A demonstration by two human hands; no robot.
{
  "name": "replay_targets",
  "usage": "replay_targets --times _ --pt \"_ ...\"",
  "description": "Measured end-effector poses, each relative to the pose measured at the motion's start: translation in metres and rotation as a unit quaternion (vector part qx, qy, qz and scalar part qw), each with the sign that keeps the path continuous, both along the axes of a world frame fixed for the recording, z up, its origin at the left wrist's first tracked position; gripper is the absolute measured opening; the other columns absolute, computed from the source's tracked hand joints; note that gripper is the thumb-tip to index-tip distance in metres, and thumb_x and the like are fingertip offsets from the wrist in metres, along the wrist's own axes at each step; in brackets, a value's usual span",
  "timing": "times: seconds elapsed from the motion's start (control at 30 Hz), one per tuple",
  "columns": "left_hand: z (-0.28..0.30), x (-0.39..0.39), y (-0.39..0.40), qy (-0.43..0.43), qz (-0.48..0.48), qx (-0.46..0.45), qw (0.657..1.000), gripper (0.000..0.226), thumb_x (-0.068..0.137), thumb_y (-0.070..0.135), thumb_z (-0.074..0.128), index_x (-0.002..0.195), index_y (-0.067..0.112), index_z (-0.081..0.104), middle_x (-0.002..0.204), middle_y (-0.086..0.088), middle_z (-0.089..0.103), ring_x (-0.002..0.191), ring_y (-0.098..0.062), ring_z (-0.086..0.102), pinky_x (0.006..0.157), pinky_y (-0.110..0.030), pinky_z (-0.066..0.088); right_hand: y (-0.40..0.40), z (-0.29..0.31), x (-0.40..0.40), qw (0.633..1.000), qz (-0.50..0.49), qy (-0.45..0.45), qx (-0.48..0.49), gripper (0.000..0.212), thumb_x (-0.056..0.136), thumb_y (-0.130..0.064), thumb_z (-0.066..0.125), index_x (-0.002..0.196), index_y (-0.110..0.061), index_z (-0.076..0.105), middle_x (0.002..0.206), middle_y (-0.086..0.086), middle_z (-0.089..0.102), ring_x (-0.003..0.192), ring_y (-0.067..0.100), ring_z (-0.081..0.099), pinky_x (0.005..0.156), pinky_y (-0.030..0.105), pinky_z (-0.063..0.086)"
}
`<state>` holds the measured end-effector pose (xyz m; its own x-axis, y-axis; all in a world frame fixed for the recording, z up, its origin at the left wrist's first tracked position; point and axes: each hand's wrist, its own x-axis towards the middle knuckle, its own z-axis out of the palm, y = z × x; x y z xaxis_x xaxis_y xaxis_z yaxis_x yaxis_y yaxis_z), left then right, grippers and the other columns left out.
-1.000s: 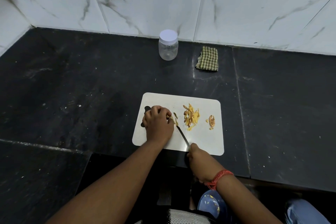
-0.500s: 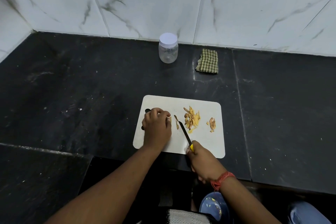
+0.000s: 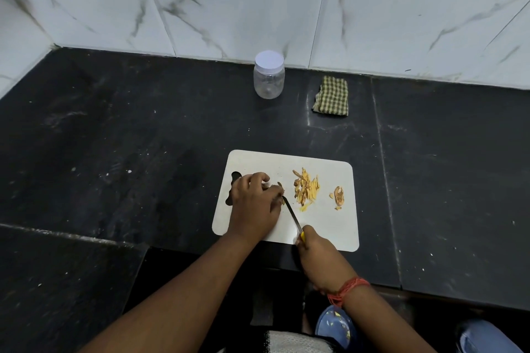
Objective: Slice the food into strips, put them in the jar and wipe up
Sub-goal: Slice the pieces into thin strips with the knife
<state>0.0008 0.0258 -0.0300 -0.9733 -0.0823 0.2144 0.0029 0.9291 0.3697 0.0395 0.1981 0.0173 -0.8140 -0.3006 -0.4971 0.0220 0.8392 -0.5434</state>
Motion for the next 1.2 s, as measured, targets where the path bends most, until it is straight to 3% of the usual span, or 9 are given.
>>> replay_targets --times 0.17,0.37,0.53,0.87,1.2 --pt "0.0 0.001 0.001 -0.002 0.006 0.013 1.0 0.016 0.086 0.026 0.069 0.101 0.032 0.073 0.117 0.0 0.058 0.112 -0.025 0.047 0.101 -0.049 0.038 -0.003 -0.001 0.001 1.0 -0.001 0.003 0.011 0.007 0.1 -0.01 0.037 0.105 -0.009 0.042 0.095 0.016 0.064 0.071 0.025 0.048 0.06 0.031 0.032" --pt "-0.003 -0.002 -0.003 0.015 -0.007 -0.008 1.0 0.017 0.088 0.021 0.069 0.1 0.032 0.073 0.119 0.001 0.058 0.111 -0.026 0.048 0.1 -0.049 0.04 -0.007 -0.001 0.002 1.0 0.004 0.013 0.01 0.006 0.099 -0.009 0.036 0.095 -0.013 0.035 0.08 0.006 0.052 0.062 0.022 0.042 0.048 0.03 0.024" --pt "-0.004 -0.005 -0.006 0.028 -0.017 -0.017 0.999 0.016 0.087 0.023 0.072 0.1 0.032 0.074 0.116 -0.001 0.059 0.108 -0.026 0.049 0.099 -0.05 0.04 -0.009 -0.003 0.003 1.0 -0.011 0.016 0.008 0.007 0.1 -0.01 0.036 0.095 -0.014 0.035 0.078 0.003 0.05 0.064 0.024 0.044 0.058 0.032 0.029" --pt "0.0 -0.013 -0.011 0.008 -0.044 -0.028 0.999 0.01 0.087 0.03 0.069 0.095 0.035 0.074 0.117 0.003 0.056 0.109 -0.025 0.048 0.098 -0.046 0.038 -0.015 -0.006 0.004 1.0 -0.012 0.023 0.017 0.007 0.1 -0.01 0.035 0.094 -0.014 0.034 0.069 -0.004 0.042 0.059 0.017 0.041 0.06 0.031 0.031" --pt "0.004 -0.016 -0.015 0.033 -0.081 -0.054 0.995 0.006 0.085 0.028 0.073 0.089 0.032 0.074 0.112 0.001 0.059 0.107 -0.024 0.045 0.098 -0.05 0.04 -0.018 -0.007 0.007 0.999 -0.026 0.021 0.025 0.007 0.098 -0.008 0.035 0.096 -0.014 0.034 0.081 0.008 0.053 0.069 0.027 0.047 0.062 0.032 0.034"
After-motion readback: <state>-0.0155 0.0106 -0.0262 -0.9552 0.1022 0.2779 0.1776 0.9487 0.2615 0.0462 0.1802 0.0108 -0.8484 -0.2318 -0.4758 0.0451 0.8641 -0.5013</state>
